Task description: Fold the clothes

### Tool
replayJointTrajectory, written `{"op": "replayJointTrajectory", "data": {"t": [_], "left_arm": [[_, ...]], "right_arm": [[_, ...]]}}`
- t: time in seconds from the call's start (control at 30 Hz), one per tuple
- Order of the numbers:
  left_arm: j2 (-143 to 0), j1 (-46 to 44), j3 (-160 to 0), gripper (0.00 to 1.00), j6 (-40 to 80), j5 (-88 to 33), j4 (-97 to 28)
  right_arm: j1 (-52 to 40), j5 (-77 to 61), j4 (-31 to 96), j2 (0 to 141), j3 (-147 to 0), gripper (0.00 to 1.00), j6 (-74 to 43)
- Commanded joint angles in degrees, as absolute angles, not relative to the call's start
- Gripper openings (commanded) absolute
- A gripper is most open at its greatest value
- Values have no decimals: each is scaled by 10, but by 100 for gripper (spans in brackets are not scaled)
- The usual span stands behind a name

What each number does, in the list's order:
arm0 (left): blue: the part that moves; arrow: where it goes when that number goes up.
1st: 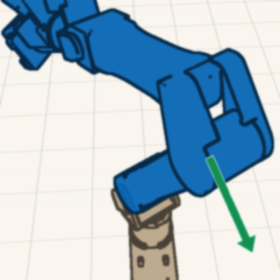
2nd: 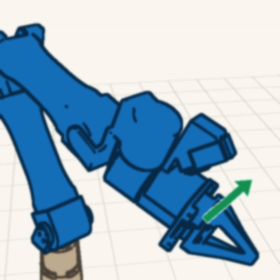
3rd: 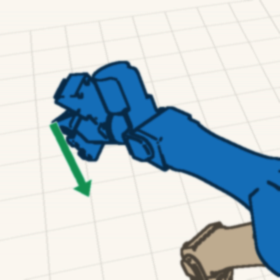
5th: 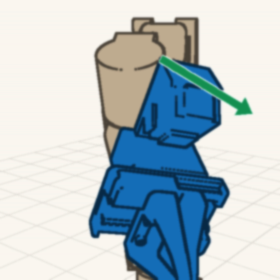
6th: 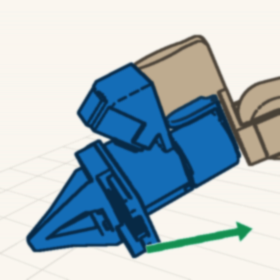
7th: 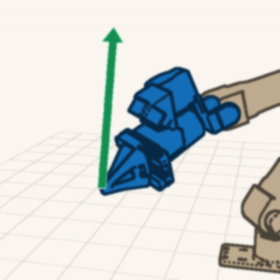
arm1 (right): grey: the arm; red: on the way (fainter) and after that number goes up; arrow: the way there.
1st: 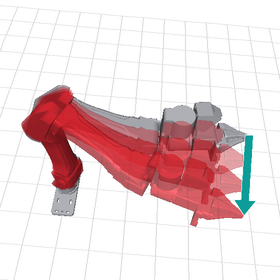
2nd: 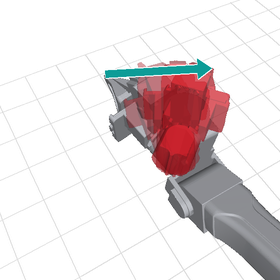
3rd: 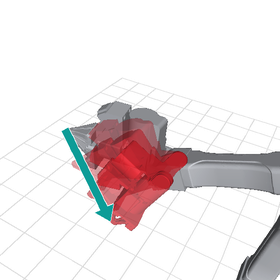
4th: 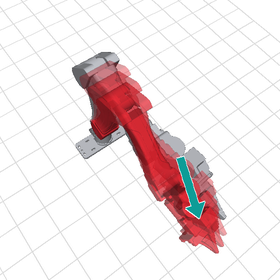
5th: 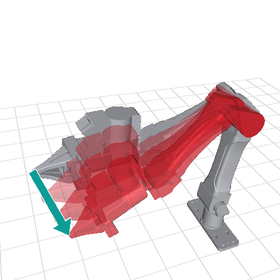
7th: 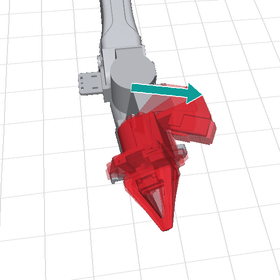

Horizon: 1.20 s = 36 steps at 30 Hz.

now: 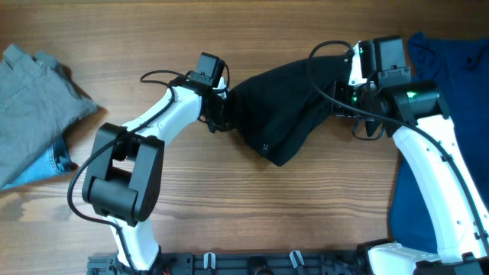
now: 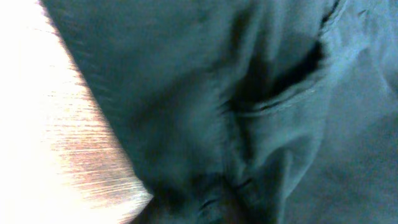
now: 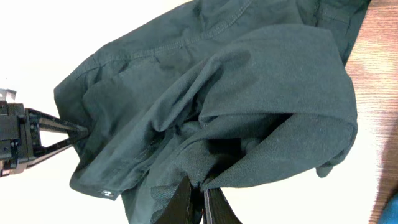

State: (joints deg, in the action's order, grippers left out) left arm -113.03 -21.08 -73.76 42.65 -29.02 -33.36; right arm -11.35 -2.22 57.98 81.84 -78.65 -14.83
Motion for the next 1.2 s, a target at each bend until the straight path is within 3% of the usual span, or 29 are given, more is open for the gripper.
{"op": "replayJointTrajectory", "data": {"t": [0.0, 0.23, 0.5, 0.7, 0.8, 0.87, 0.93, 1.0, 1.17], "left_arm": [[-1133, -212, -731, 4, 429, -220, -316], [-1123, -140, -766, 4, 388, -194, -172], [-1120, -1, -871, 4, 388, -98, -99], [-1121, 59, -890, 5, 388, -95, -32], [-1126, 65, -890, 55, 376, -96, -28], [-1128, 65, -890, 76, 355, -96, -49], [-1128, 62, -890, 90, 326, -100, -87], [-1128, 58, -890, 100, 293, -130, -149], [-1128, 40, -889, 100, 287, -201, -395]], "right_arm": [[-115, -6, 583, 820, -785, 4, -139], [-115, -3, 605, 820, -785, 4, -137], [-115, 38, 652, 820, -785, 4, -135], [-115, 86, 707, 820, -785, 4, -135], [-115, 95, 716, 820, -785, 4, -135], [-115, 97, 714, 820, -785, 4, -135], [-115, 97, 705, 820, -785, 4, -135], [-115, 97, 687, 821, -785, 6, -135], [-115, 96, 619, 821, -784, 12, -135]]}}
